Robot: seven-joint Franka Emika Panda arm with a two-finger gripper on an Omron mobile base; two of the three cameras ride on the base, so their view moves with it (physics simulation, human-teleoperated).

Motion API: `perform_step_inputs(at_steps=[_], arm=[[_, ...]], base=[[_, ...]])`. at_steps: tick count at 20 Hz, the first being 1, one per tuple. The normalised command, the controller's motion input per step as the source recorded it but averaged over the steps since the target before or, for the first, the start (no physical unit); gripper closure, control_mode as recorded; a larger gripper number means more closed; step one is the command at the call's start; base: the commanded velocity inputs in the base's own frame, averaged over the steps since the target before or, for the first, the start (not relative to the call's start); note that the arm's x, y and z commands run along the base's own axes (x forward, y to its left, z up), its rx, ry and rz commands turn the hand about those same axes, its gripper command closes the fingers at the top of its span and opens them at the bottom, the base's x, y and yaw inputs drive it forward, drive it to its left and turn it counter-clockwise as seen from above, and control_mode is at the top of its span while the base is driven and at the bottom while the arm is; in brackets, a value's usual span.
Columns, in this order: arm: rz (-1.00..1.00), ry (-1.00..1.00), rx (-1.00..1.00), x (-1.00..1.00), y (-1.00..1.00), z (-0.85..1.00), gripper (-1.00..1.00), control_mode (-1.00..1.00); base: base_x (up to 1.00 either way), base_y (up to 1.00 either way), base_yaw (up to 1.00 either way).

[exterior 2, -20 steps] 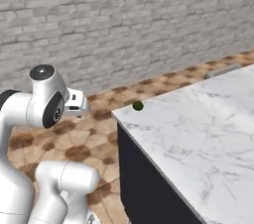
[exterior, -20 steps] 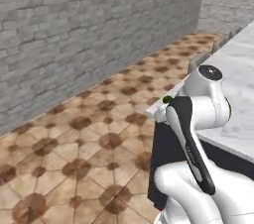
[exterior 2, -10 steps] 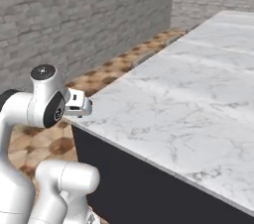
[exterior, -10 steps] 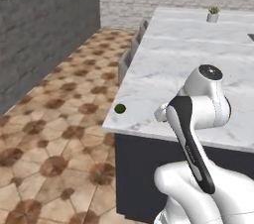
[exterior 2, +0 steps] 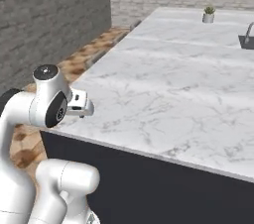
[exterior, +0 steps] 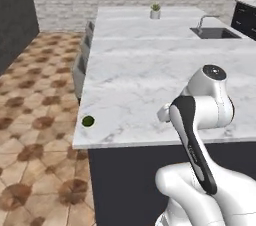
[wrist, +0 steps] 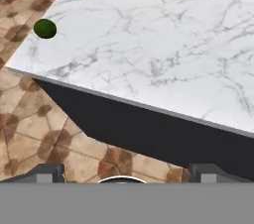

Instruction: Place the sponge inside the microwave to prepare for sanitizing.

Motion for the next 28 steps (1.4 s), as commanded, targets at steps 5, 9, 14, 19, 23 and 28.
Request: perform_step_inputs(at_steps=[5,9,14,19,23,28], arm=[[0.00,0.00,0.00,0.00,0.00,0.00,-1.00,1.00],[0.00,0.00,0.00,0.00,0.00,0.00,-1.00,1.00],[0.00,0.00,0.00,0.00,0.00,0.00,-1.00,1.00],[0.00,0.00,0.00,0.00,0.00,0.00,-1.00,1.00],[0.00,0.00,0.00,0.00,0.00,0.00,-1.00,1.00],[0.00,0.00,0.00,0.00,0.00,0.00,-1.00,1.00]], base=[[0.23,0.07,-0.74],[0.04,0.06,-0.92],[0.08,0.12,-0.91],[0.25,0.09,-0.51],[0.37,-0.04,-0.06],[0.69,-0.03,-0.13]])
